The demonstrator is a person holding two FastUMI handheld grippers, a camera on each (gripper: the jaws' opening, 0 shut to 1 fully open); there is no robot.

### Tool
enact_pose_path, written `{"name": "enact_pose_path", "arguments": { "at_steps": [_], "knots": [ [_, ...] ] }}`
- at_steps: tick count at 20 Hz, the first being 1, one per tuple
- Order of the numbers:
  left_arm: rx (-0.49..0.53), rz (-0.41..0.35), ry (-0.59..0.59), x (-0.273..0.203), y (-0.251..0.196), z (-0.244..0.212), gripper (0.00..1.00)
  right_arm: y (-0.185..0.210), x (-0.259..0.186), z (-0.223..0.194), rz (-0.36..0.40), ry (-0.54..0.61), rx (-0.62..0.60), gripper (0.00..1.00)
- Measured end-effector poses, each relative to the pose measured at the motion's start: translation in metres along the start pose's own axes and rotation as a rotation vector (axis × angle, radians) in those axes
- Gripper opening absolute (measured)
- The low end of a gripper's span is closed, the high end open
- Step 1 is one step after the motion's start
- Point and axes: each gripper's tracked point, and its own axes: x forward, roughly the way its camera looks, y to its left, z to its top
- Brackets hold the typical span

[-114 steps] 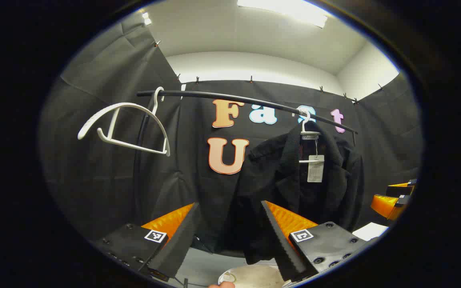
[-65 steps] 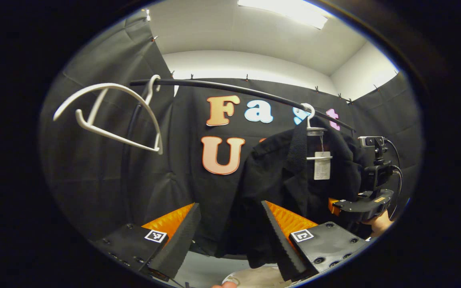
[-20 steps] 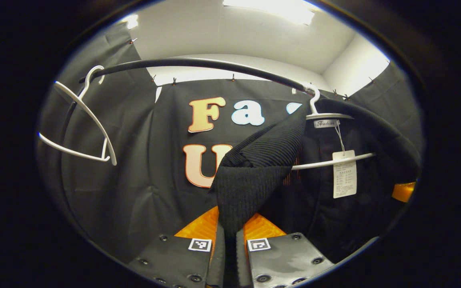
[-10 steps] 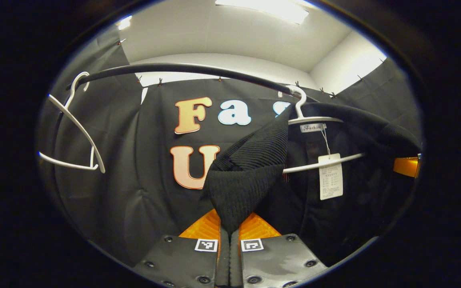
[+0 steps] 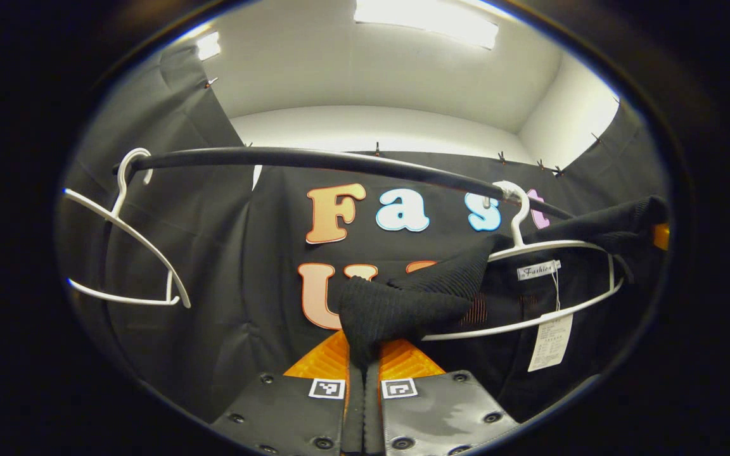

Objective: Grasp the clothes on the hanger with both hands and then place them into the laundry hamper below.

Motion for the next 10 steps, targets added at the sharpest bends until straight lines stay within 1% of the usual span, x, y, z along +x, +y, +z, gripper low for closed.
{"name": "enact_pose_path", "arguments": {
  "at_steps": [2,3,5,6,9,10],
  "knots": [
    [-0.002,-0.016,-0.007,0.002,-0.002,0.003,0.07,-0.012,0.018,0.013,-0.009,-0.007,-0.025,0.10],
    [0.001,-0.022,-0.009,0.001,-0.002,0.004,0.05,-0.020,0.028,0.015,-0.017,-0.008,-0.042,0.10],
    [0.002,-0.033,-0.005,-0.001,-0.003,0.004,0.05,-0.031,0.049,0.016,-0.027,-0.004,-0.071,0.10],
    [0.002,-0.038,-0.001,-0.002,-0.002,0.004,0.07,-0.034,0.058,0.013,-0.025,0.003,-0.070,0.10],
    [0.000,-0.035,0.007,-0.001,0.001,0.002,0.05,-0.037,0.084,-0.004,-0.008,0.032,-0.066,0.10],
    [-0.001,-0.033,0.008,0.000,0.001,0.003,0.07,-0.037,0.091,-0.014,-0.007,0.042,-0.079,0.10]
  ]
}}
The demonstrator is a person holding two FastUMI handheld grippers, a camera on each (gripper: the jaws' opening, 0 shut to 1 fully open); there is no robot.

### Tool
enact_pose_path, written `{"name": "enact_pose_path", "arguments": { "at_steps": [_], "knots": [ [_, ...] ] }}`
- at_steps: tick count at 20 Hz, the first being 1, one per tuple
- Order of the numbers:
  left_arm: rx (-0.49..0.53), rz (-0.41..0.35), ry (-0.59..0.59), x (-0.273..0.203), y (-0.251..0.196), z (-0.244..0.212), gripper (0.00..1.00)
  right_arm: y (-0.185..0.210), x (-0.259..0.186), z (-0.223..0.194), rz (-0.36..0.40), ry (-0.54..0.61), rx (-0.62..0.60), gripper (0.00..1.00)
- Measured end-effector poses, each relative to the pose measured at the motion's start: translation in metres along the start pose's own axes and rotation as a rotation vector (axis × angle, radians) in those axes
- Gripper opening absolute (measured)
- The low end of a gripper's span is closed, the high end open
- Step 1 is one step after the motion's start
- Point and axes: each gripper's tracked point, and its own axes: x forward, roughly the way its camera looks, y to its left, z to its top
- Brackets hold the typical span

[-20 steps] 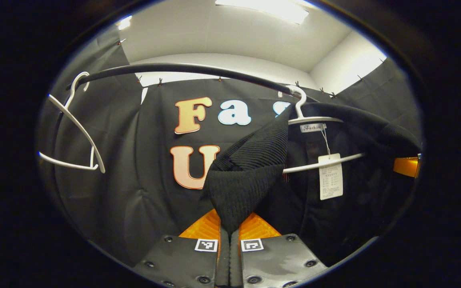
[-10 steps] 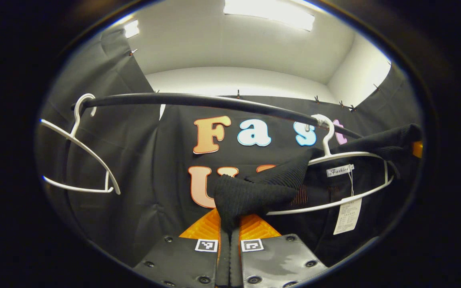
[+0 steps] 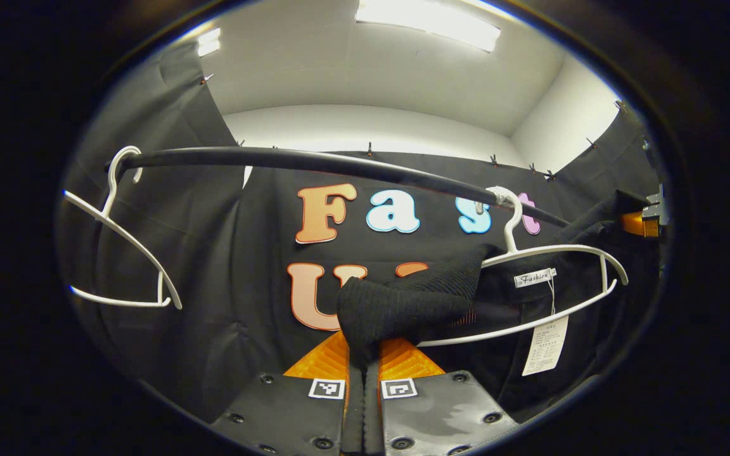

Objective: Grasp the clothes on the hanger with both hands and then place them into the laundry hamper below.

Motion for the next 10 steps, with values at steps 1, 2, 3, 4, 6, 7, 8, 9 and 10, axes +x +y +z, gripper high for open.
{"name": "enact_pose_path", "arguments": {
  "at_steps": [1,2,3,4,6,7,8,9,10],
  "knots": [
    [0.000,-0.005,0.000,0.001,-0.001,0.001,0.05,0.000,0.004,-0.010,-0.006,0.009,-0.017,0.10],
    [0.001,-0.012,0.000,0.001,-0.003,0.001,0.05,0.004,0.006,-0.021,-0.001,0.021,-0.018,0.10],
    [0.005,-0.014,0.001,0.002,-0.002,0.001,0.05,0.012,0.005,-0.035,0.014,0.045,0.003,0.10],
    [0.009,-0.017,0.003,0.002,-0.003,0.001,0.05,0.021,0.005,-0.049,0.029,0.069,0.030,0.10],
    [0.022,-0.021,0.005,0.003,-0.004,0.002,0.05,0.031,0.005,-0.078,0.027,0.098,0.043,0.10],
    [0.028,-0.021,0.004,0.005,-0.004,0.004,0.07,0.033,0.004,-0.092,0.024,0.119,0.036,0.10],
    [0.028,-0.022,0.002,0.006,-0.004,0.006,0.07,0.039,0.003,-0.103,0.033,0.126,0.045,0.10],
    [0.024,-0.033,0.001,0.008,-0.006,0.008,0.05,0.049,0.000,-0.112,0.043,0.143,0.070,0.10],
    [0.023,-0.038,0.002,0.013,-0.007,0.009,0.07,0.056,-0.006,-0.119,0.048,0.153,0.099,0.10]
  ]
}}
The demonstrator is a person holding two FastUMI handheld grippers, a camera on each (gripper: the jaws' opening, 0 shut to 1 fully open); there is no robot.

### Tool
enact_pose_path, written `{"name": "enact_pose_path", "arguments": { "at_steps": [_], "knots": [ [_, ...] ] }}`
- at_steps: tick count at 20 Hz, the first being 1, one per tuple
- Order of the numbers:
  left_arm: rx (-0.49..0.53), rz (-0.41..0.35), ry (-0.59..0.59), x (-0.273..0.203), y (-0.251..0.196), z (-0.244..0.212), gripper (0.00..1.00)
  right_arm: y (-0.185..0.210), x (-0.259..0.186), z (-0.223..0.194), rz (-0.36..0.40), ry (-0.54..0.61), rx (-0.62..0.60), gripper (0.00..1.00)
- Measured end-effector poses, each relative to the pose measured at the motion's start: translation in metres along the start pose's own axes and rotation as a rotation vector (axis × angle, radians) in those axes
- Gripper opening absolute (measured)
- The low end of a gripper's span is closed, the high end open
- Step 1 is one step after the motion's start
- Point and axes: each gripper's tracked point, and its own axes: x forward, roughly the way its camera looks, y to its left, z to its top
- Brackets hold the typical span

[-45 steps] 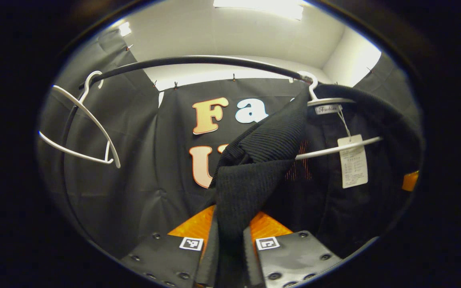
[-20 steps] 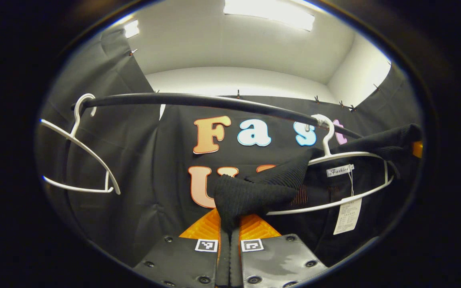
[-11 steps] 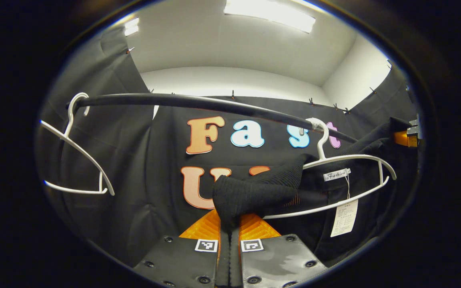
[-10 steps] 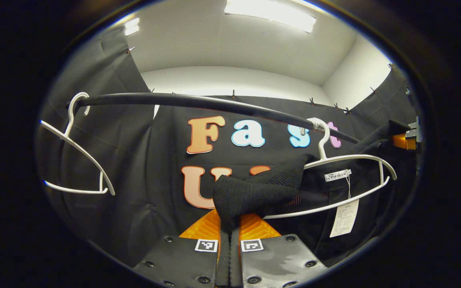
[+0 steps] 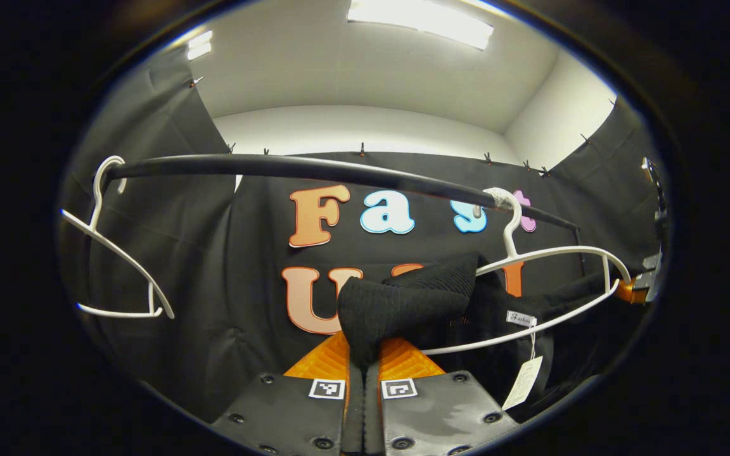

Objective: Grasp the clothes on the hanger with both hands and then place them into the laundry hamper below.

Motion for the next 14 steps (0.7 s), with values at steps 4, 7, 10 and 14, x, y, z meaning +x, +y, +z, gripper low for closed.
{"name": "enact_pose_path", "arguments": {
  "at_steps": [4,7,10,14],
  "knots": [
    [0.031,0.054,-0.025,0.017,0.021,0.014,0.07,0.022,-0.030,0.000,0.002,-0.025,0.052,0.10],
    [0.065,0.083,-0.031,0.034,0.034,0.014,0.07,0.040,-0.050,-0.001,0.026,-0.036,0.068,0.10],
    [0.128,0.106,-0.040,0.050,0.045,0.011,0.07,0.048,-0.061,-0.009,0.028,-0.035,0.058,0.10],
    [0.139,0.152,-0.023,0.065,0.058,0.000,0.07,0.070,-0.062,-0.036,0.073,0.013,0.099,0.10]
  ]
}}
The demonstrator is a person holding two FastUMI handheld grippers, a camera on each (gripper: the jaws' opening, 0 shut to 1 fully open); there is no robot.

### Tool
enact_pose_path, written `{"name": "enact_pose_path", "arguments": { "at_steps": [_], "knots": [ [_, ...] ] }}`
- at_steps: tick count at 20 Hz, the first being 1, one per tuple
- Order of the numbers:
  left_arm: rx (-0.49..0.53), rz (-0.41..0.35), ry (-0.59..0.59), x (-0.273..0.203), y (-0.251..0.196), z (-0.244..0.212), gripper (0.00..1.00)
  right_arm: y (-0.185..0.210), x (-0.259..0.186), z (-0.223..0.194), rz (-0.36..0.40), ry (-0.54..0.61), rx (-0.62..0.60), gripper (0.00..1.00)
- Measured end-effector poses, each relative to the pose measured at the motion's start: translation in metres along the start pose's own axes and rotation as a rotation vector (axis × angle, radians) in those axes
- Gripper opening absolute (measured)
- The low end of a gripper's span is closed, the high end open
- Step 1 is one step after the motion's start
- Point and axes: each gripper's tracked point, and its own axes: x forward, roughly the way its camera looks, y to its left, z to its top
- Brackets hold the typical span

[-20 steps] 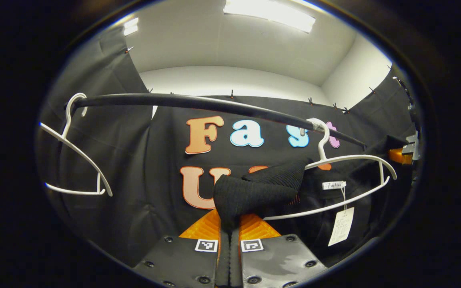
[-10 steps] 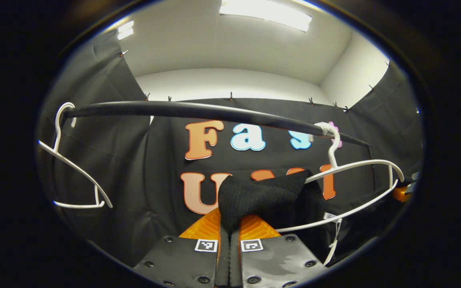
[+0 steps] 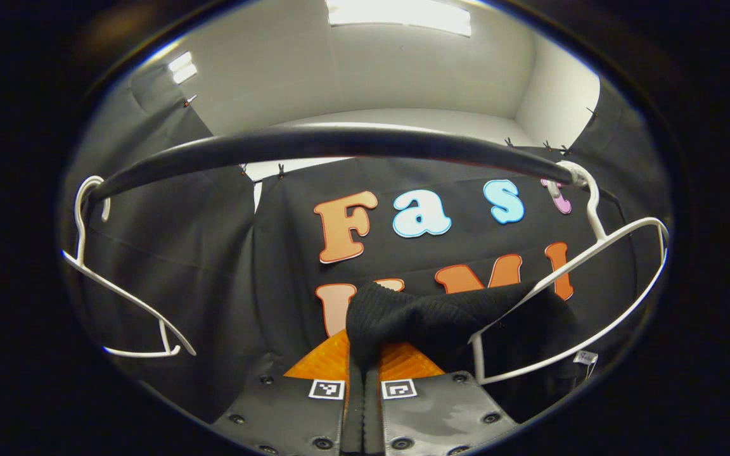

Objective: Grasp the clothes on the hanger with both hands and then place them into the laundry hamper below.

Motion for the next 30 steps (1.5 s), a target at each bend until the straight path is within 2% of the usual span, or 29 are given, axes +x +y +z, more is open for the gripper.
{"name": "enact_pose_path", "arguments": {
  "at_steps": [4,9,15,20,25,30],
  "knots": [
    [0.001,0.030,0.006,0.011,0.019,-0.003,0.07,0.009,-0.002,0.000,0.021,0.001,0.018,0.10],
    [0.017,0.059,0.068,0.019,0.032,-0.030,0.07,0.036,0.001,0.007,0.063,-0.009,0.052,0.10],
    [0.064,0.094,0.162,0.001,0.067,-0.079,0.07,0.065,0.006,0.003,0.119,0.002,0.073,0.10],
    [0.078,0.112,0.213,-0.029,0.079,-0.101,0.07,0.087,0.003,0.005,0.173,0.006,0.082,0.10],
    [0.069,0.084,0.260,-0.085,0.065,-0.097,0.07,0.105,-0.007,0.017,0.236,-0.006,0.070,0.10],
    [-0.018,-0.019,0.308,-0.134,0.011,-0.104,0.07,0.127,-0.010,0.011,0.312,0.014,0.087,0.10]
  ]
}}
